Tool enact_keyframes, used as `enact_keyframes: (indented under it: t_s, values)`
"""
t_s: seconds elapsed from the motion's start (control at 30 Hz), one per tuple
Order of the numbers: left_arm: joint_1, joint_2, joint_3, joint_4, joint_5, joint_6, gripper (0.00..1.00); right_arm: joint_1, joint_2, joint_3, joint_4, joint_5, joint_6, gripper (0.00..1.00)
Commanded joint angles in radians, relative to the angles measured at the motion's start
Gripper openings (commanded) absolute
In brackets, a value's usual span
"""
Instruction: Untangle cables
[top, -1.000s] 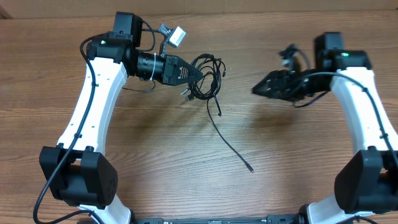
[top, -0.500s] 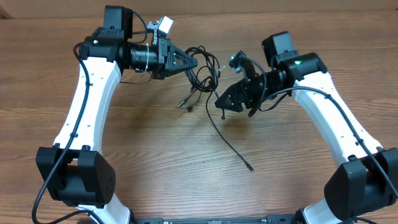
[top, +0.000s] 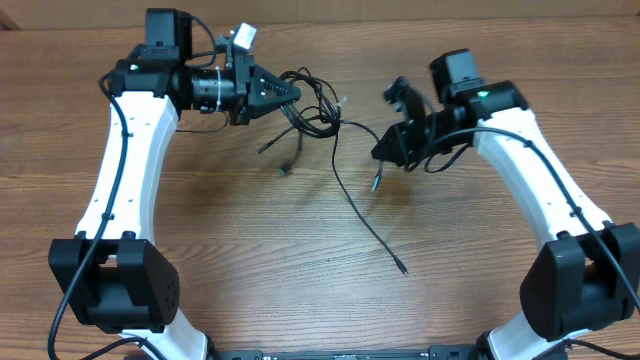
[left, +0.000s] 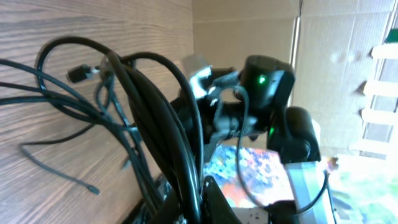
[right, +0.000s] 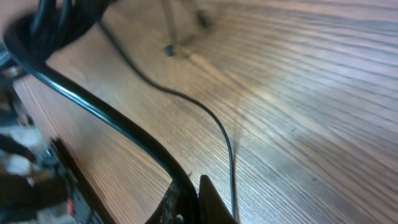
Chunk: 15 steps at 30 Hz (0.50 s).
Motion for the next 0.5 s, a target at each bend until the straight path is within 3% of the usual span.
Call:
enact_keyframes:
  t_s: [0.0,0.07,0.27,0.37,0.47]
  values:
    - [0.0,-0.027,0.016,-0.045,0.03,0.212,0.04,-0.033,-0.069,0.081,0.005,-0.082,0.063,0.04]
    - [-0.012,-0.027,0.016,-0.1,0.016,0.335,0.04,-0.033,-0.099,0.126,0.011,-0.101,0.109,0.04]
    - [-0.056,-0.027,0.016,-0.267,-0.112,0.554,0.04,-0.018,-0.149,0.173,0.08,-0.129,0.259,0.04]
    - [-0.085,-0.027,0.016,-0.32,-0.144,0.612,0.04,-0.018,-0.152,0.173,0.137,-0.157,0.347,0.04]
    - [-0.115,-0.027,0.016,-0.305,-0.099,0.568,0.04,0.008,-0.151,0.172,0.199,-0.162,0.444,0.04]
